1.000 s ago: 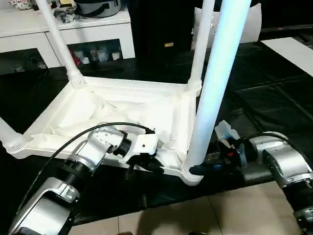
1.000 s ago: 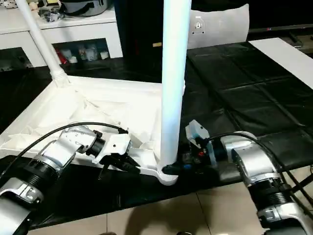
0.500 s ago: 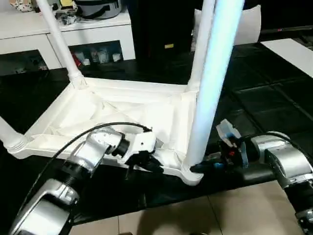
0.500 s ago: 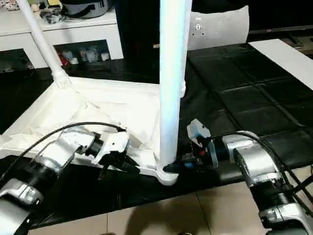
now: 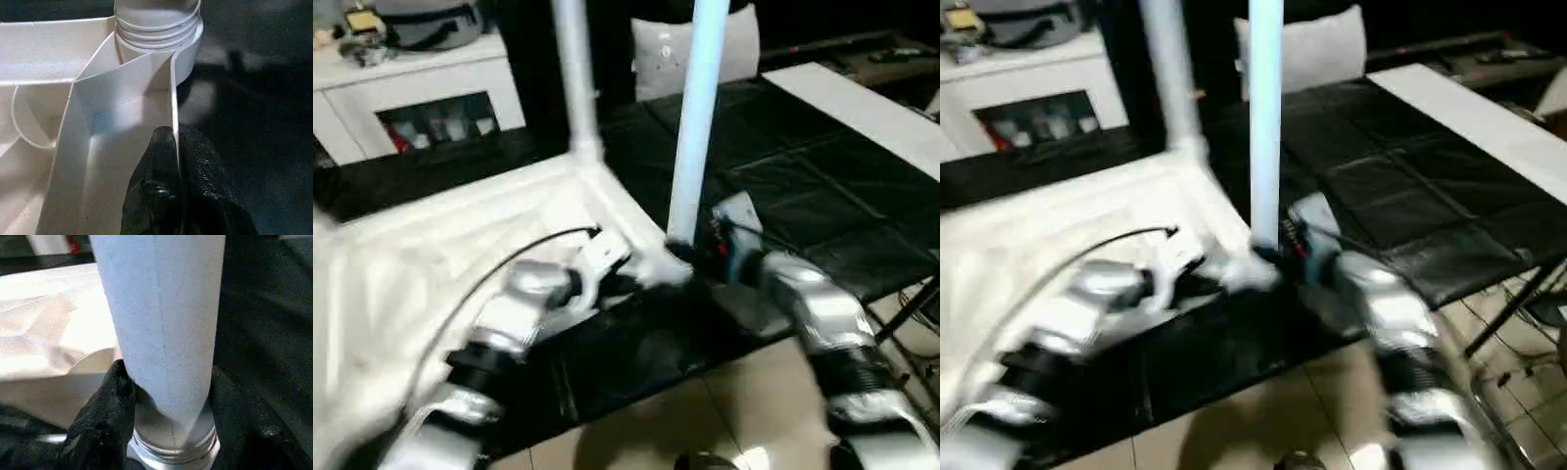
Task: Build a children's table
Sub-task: Rotate leg to tighten
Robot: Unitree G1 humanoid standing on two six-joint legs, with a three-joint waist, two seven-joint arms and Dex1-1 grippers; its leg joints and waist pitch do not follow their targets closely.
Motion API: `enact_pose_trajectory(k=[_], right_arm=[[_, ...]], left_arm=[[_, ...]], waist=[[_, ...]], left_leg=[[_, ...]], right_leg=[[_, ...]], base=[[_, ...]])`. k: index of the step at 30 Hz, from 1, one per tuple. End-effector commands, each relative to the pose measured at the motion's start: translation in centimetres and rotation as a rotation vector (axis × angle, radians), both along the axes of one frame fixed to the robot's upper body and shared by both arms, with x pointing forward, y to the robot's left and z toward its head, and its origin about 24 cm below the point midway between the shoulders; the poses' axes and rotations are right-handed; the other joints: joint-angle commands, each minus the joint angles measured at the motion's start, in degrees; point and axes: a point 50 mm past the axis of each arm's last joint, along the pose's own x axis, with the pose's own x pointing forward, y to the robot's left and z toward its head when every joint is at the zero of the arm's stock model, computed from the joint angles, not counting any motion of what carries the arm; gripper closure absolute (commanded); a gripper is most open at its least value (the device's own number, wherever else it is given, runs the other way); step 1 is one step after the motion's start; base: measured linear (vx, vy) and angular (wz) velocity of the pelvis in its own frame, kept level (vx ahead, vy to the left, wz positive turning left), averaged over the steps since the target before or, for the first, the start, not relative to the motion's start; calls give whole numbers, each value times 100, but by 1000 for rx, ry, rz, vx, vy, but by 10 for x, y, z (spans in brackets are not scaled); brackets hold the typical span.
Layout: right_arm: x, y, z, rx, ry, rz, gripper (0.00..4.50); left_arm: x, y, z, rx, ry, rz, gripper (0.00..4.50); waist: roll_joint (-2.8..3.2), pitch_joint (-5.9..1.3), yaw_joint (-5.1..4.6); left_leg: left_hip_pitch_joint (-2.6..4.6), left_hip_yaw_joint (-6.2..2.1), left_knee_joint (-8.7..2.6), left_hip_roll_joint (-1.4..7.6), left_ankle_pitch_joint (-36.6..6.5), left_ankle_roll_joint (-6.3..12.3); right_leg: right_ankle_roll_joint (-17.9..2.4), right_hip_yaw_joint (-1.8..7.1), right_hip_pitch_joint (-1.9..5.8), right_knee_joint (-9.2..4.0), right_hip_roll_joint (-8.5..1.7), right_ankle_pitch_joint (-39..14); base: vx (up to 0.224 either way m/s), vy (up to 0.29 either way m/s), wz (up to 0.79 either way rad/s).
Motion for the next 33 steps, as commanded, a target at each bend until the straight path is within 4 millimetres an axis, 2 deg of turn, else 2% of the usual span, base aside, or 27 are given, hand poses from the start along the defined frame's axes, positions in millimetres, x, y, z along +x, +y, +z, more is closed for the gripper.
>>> enact_pose_trajectory(k=[1, 2, 3, 4, 5, 7, 10, 13, 14, 15, 16, 17, 20, 21, 23, 28, 29, 33], right_arm=[[-3, 18, -10, 21, 35, 42, 185], [-3, 20, -8, 35, 26, 45, 179], [-2, 20, -8, 38, 25, 44, 179], [-3, 20, -5, 61, 18, 48, 165], [-4, 19, -1, 83, -2, 67, 141], [-6, 12, 0, 72, -20, 98, 137], [-8, 5, 1, 66, -34, 122, 118], [-14, -7, 3, 75, -45, 211, 81], [-24, -17, 5, 23, -60, 351, 69], [-28, -20, 5, 2, -64, 405, 61], [-30, -21, 5, -8, -66, 431, 53], [-31, -24, 7, -5, -60, 439, 45], [-33, -38, 12, -38, -62, 507, 25], [-34, -39, 13, -46, -65, 518, 25], [-36, -42, 14, -72, -72, 567, 25], [-51, -48, 18, -52, -3, 772, 25], [-53, -49, 18, -48, 15, 808, 51], [-57, -50, 19, -35, 43, 871, 65]], left_arm=[[-1, -29, 20, -85, -70, -87, 450], [-1, -29, 21, -81, -73, -85, 450], [-1, -29, 21, -80, -74, -85, 450], [-1, -28, 21, -70, -80, -88, 450], [-2, -25, 20, -52, -86, -96, 450], [-1, -20, 19, -39, -92, -109, 450], [-1, -18, 20, -45, -94, -129, 450], [0, -11, 20, -42, -96, -165, 450], [-2, -5, 19, -29, -89, -223, 450], [-2, -3, 18, -25, -87, -246, 450], [-2, -2, 18, -24, -86, -256, 450], [-4, 0, 19, -24, -81, -287, 450], [-9, 13, 15, 45, -54, -424, 450], [-10, 14, 14, 52, -52, -438, 450], [-12, 19, 12, 82, -43, -496, 450], [-20, 30, 10, 158, -14, -683, 450], [-21, 31, 10, 170, -8, -715, 450], [-22, 32, 12, 170, -6, -762, 450]], waist=[[-60, -380, 64], [-65, -393, 65], [-66, -406, 97], [-58, -406, 107], [-56, -405, 143], [-57, -403, 178], [-57, -401, 242], [-50, -399, 299], [-53, -399, 314], [-62, -399, 380], [-55, -407, 427], [-75, -399, 441], [-50, -393, 521], [-46, -394, 530], [-39, -396, 612], [-47, -402, 751], [-49, -409, 776], [-70, -393, 807]], left_leg=[[-97, -115, -404, 226, -713, 603], [-112, -117, -400, 234, -625, 659], [-108, -121, -392, 254, -432, 763], [-122, -128, -389, 259, -344, 812], [-119, -112, -381, 258, -253, 943], [-116, -104, -376, 252, -232, 997], [-94, -93, -377, 261, -297, 985], [-76, -94, -386, 274, -351, 953], [-82, -96, -384, 277, -328, 948], [-69, -85, -380, 278, -373, 991], [-60, -84, -376, 289, -318, 1044], [-69, -81, -383, 292, -294, 1068], [-52, -87, -397, 297, -345, 975], [-35, -78, -398, 309, -358, 955], [-14, -70, -401, 331, -336, 881], [-18, -56, -398, 334, -321, 926], [-23, -60, -399, 341, -306, 933], [-22, -51, -410, 335, -393, 807]], right_leg=[[-608, 259, 377, -452, -299, -2334], [-675, 268, 393, -420, -302, -2134], [-833, 285, 395, -369, -311, -1762], [-898, 289, 406, -335, -311, -1600], [-990, 296, 422, -316, -314, -1392], [-1004, 294, 426, -317, -316, -1388], [-972, 301, 420, -333, -322, -1533], [-965, 305, 413, -334, -313, -1554], [-962, 310, 419, -325, -315, -1528], [-935, 314, 421, -328, -314, -1510], [-973, 333, 407, -294, -318, -1392], [-991, 336, 409, -296, -318, -1373], [-970, 330, 402, -303, -323, -1582], [-972, 339, 388, -306, -319, -1590], [-985, 358, 371, -287, -320, -1524], [-1021, 370, 382, -251, -317, -1368], [-1035, 373, 390, -242, -326, -1347], [-1009, 373, 388, -263, -335, -1581]], base=[[0, 0, 0], [0, 0, 0], [0, 0, 0], [0, 0, 0], [0, 0, 0], [0, 0, 0], [0, 0, 0], [0, 0, 0], [0, 0, 0], [0, 0, 0], [0, 0, 0], [0, 0, 0], [0, 0, 0], [0, 0, 0], [0, 0, 0], [0, 0, 0], [0, 0, 0], [0, 0, 0]])
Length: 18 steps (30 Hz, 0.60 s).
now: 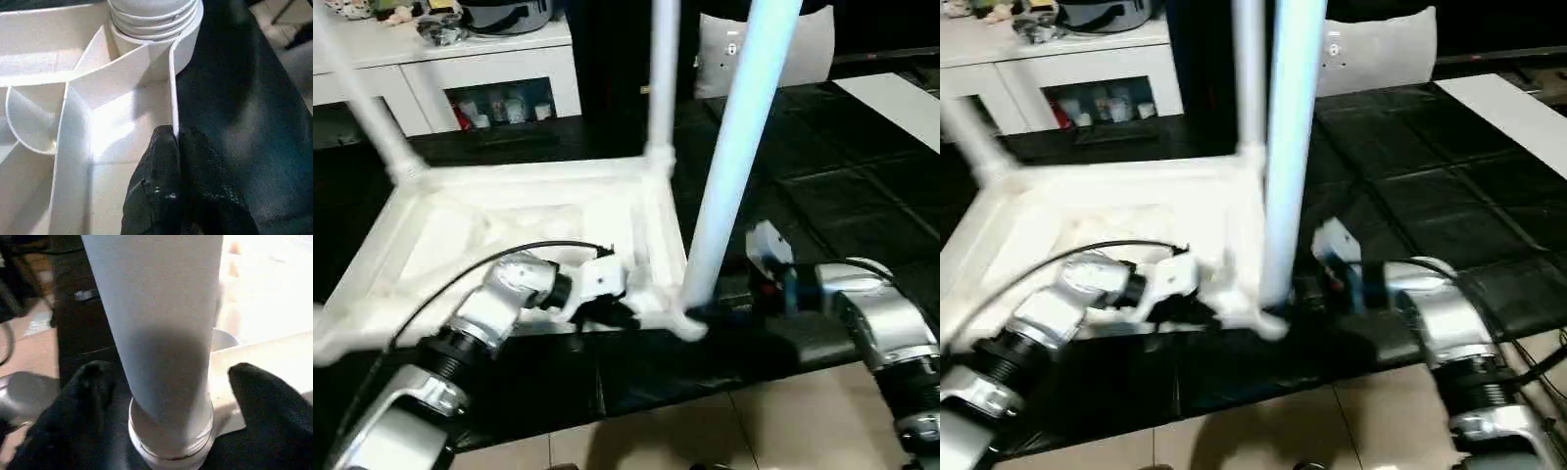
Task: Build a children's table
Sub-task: Rotate leg to tighten
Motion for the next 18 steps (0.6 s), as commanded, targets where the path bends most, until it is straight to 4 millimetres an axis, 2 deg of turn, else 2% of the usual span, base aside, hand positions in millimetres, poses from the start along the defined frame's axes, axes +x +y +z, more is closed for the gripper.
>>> enact_pose_trajectory(k=[1, 10, 18], right_arm=[[-4, 2, 3, 8, 11, 72, 77], [-9, 4, 2, 0, 59, 156, 152], [-14, 6, -2, 2, 92, 188, 225]], left_arm=[[-3, -7, 3, 22, -4, -109, 450], [-5, -7, 3, 34, 7, -178, 450], [-7, -6, 0, 28, 25, -191, 450]], waist=[[-101, -387, -4], [-122, -369, 9], [-117, -373, 22]], left_leg=[[-12, -64, -430, 335, -453, 723], [6, -45, -451, 324, -648, 564], [11, -40, -450, 325, -599, 554]], right_leg=[[-948, 354, 403, -307, -332, -1716], [-794, 373, 391, -351, -324, -2147], [-803, 378, 384, -345, -315, -2087]], base=[[0, 0, 0], [0, 0, 0], [0, 0, 0]])
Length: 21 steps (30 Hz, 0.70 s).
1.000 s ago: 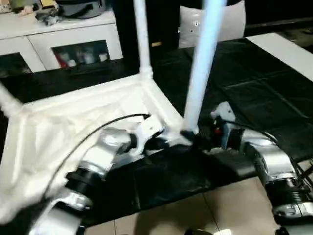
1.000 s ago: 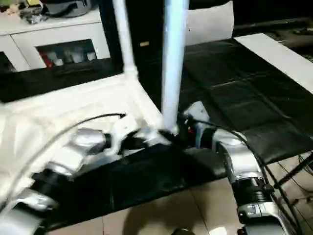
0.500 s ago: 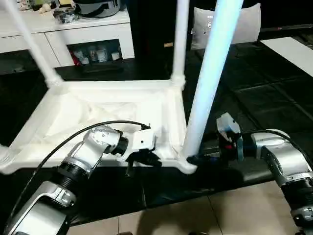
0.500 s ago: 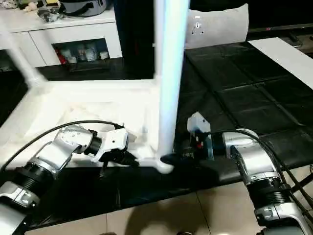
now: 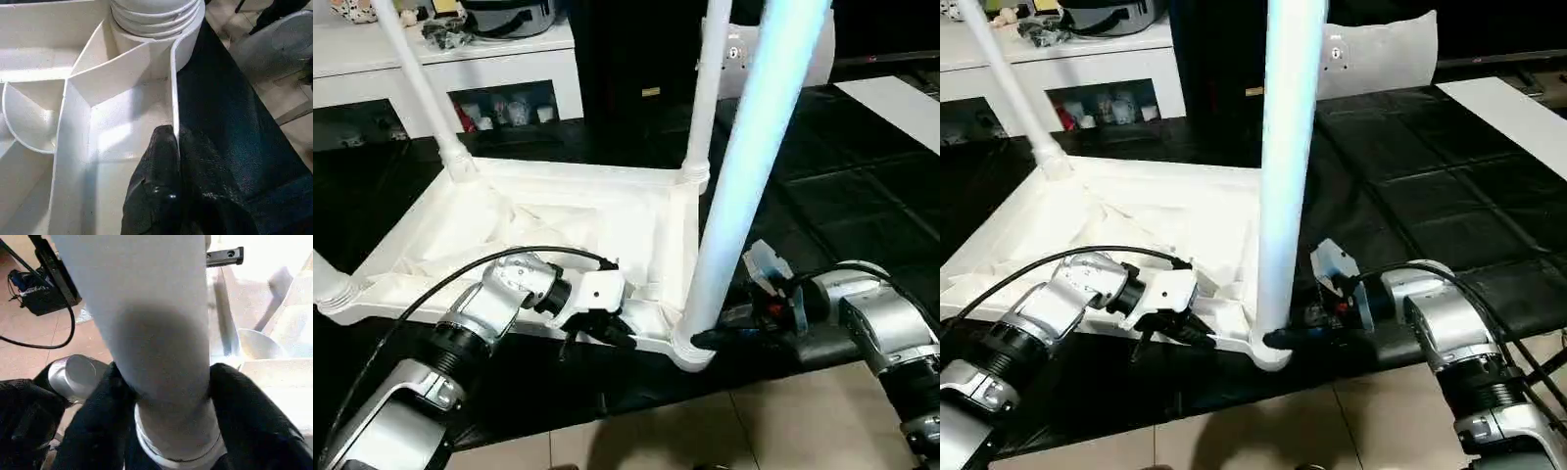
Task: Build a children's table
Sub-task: Rotate leg to tighten
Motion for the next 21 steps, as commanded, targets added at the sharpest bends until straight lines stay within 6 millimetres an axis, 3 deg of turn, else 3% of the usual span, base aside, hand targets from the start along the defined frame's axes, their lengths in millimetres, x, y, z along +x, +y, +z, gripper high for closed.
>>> enact_pose_trajectory(k=[1, 7, 10, 11, 13, 14, 16, 17, 18, 19, 20, 21], right_arm=[[-4, 4, 1, 10, 8, 40, 225], [-7, 7, 0, 37, 28, 30, 249], [-3, 12, -1, 53, 39, -64, 251], [8, 19, -5, 37, 20, -204, 251], [13, 23, -6, 33, -5, -267, 251], [22, 33, -9, 9, -36, -391, 251], [28, 40, -12, -14, -36, -477, 252], [31, 45, -13, -19, -37, -520, 252], [31, 45, -13, -19, -37, -520, 253], [32, 48, -14, -21, -39, -546, 253], [35, 54, -17, -27, -27, -605, 253], [35, 54, -17, -27, -27, -605, 253]], left_arm=[[-2, -5, 2, 13, 3, -60, 450], [-5, -8, 2, -53, 49, -17, 450], [-6, -14, 4, -107, 82, 49, 450], [-6, -20, 5, -136, 92, 105, 450], [-5, -23, 5, -148, 89, 141, 450], [-1, -30, 6, -179, 76, 229, 450], [1, -36, 7, -204, 70, 291, 450], [3, -40, 7, -216, 61, 345, 450], [3, -40, 7, -216, 61, 345, 450], [5, -43, 7, -223, 54, 381, 450], [7, -47, 8, -234, 46, 426, 450], [7, -47, 8, -234, 46, 426, 450]], waist=[[-113, -375, -22], [-116, -376, -5], [-137, -359, -23], [-133, -353, -32], [-145, -309, -132], [-121, -287, -216], [-149, -280, -379], [-134, -281, -420], [-136, -277, -531], [-129, -290, -556], [-122, -302, -662], [-122, -316, -686]], left_leg=[[-28, -75, -454, 326, -599, 554], [-25, -71, -454, 327, -581, 546], [-27, -65, -463, 326, -612, 519], [-25, -68, -473, 327, -659, 497], [1, -66, -474, 260, -926, 299], [-13, -80, -471, 235, -995, 187], [-54, -109, -449, 177, -1165, 102], [-33, -113, -440, 166, -1211, 102], [-52, -119, -426, 150, -1277, 132], [-43, -122, -414, 138, -1305, 164], [-75, -133, -426, 159, -1253, 239], [-71, -140, -424, 155, -1246, 257]], right_leg=[[-823, 347, 377, -365, -313, -2078], [-829, 350, 378, -363, -319, -2091], [-799, 352, 370, -376, -313, -2224], [-791, 348, 372, -378, -315, -2289], [-547, 310, 356, -475, -309, -2958], [-431, 281, 346, -506, -299, -3214], [-193, 201, 377, -575, -281, -3556], [-134, 187, 365, -600, -276, -3623], [-73, 162, 356, -625, -266, -3679], [-36, 148, 354, -650, -270, -3704], [-91, 153, 361, -638, -267, -3501], [-113, 145, 360, -640, -266, -3436]], base=[[0, 0, 0], [0, 0, 0], [0, 0, 0], [0, 0, 0], [0, 0, 0], [0, 0, 0], [0, 0, 0], [0, 0, 0], [0, 0, 0], [0, 0, 0], [0, 0, 0], [0, 0, 0]])
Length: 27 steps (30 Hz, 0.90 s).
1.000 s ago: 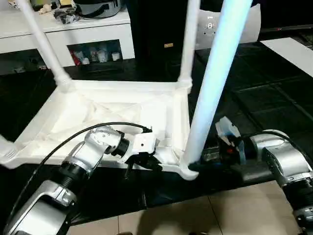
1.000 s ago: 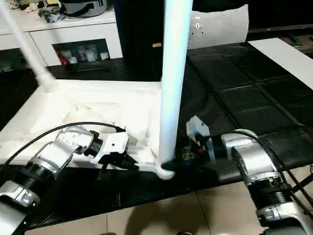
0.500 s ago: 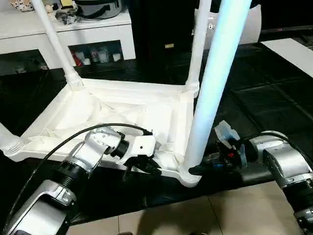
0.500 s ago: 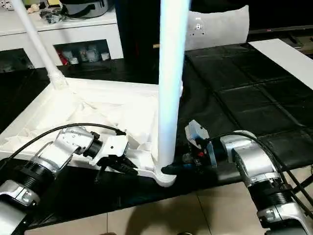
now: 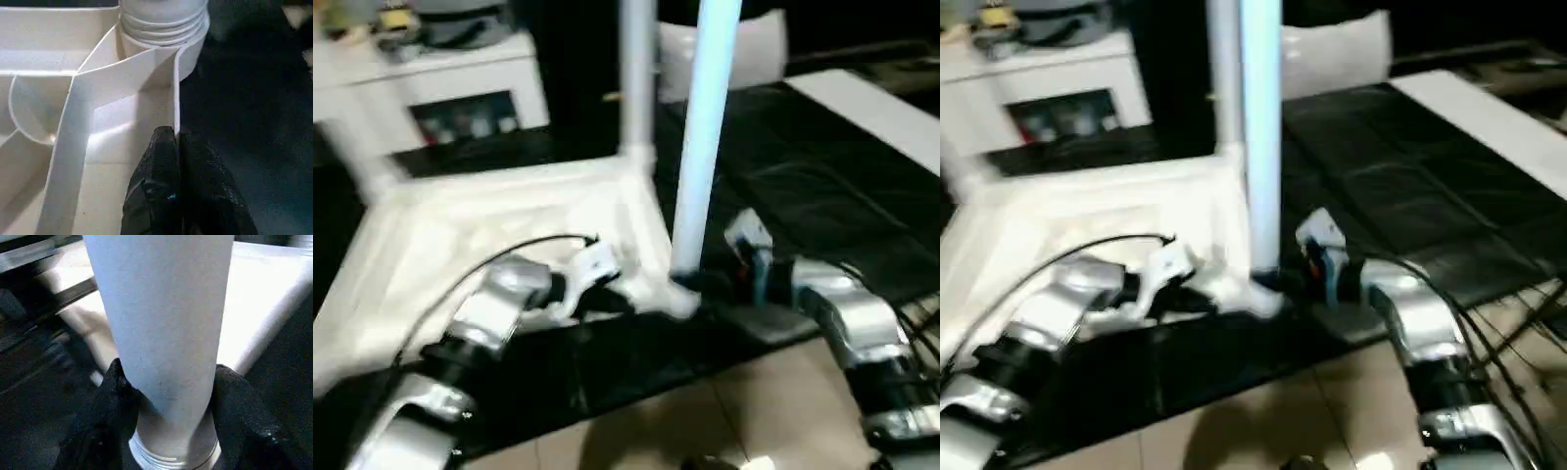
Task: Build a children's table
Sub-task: Rotate leg to tighten
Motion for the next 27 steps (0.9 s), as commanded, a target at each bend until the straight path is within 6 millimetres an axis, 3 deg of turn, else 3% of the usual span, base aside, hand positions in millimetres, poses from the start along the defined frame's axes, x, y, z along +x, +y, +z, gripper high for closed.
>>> enact_pose_trajectory(k=[1, 3, 5, 7, 13, 18, 20, 23, 27], right_arm=[[1, 32, -13, 15, 68, -16, 253], [10, 47, -17, 29, 41, -163, 253], [13, 53, -17, 32, 4, -200, 253], [14, 56, -14, 64, -16, -195, 199], [10, 42, 0, 120, -89, -112, 142], [1, 20, 3, 90, -112, 12, 105], [-3, 10, 3, 62, -120, 64, 79], [-5, -5, 5, 22, -136, 98, 67], [-15, -21, 14, 6, -120, 257, 67]], left_arm=[[-3, -38, 19, -115, -64, -62, 450], [1, -52, 21, -146, -79, 45, 450], [2, -57, 22, -155, -85, 75, 450], [3, -58, 23, -149, -95, 85, 450], [8, -46, 24, -123, -128, 66, 450], [9, -29, 20, -54, -149, -3, 450], [10, -22, 19, -23, -158, -38, 450], [10, -15, 21, -4, -171, -95, 450], [1, -3, 19, 35, -165, -289, 450]], waist=[[-121, -329, 12], [-91, -323, -64], [-97, -343, -117], [-102, -357, -116], [-73, -416, 12], [-80, -429, 144], [-72, -420, 206], [-69, -398, 314], [-38, -409, 437]], left_leg=[[-123, -144, -433, 170, -1227, 394], [-93, -141, -429, 186, -1164, 372], [-123, -152, -430, 182, -1124, 398], [-132, -154, -434, 201, -1022, 510], [-149, -150, -396, 256, -300, 940], [-160, -132, -357, 250, 63, 1223], [-149, -122, -360, 263, -15, 1229], [-113, -115, -393, 281, -267, 1020], [-80, -112, -401, 325, -309, 940]], right_leg=[[-161, 184, 363, -574, -278, -3297], [-319, 188, 321, -570, -285, -3160], [-352, 189, 349, -552, -304, -3055], [-446, 222, 360, -514, -301, -2775], [-964, 297, 415, -311, -317, -1429], [-1051, 296, 405, -268, -309, -1144], [-1033, 300, 395, -273, -306, -1246], [-936, 312, 369, -316, -310, -1647], [-971, 341, 361, -280, -312, -1460]], base=[[0, 0, 0], [0, 0, 0], [0, 0, 0], [0, 0, 0], [0, 0, 0], [0, 0, 0], [0, 0, 0], [0, 0, 0], [0, 0, 0]])
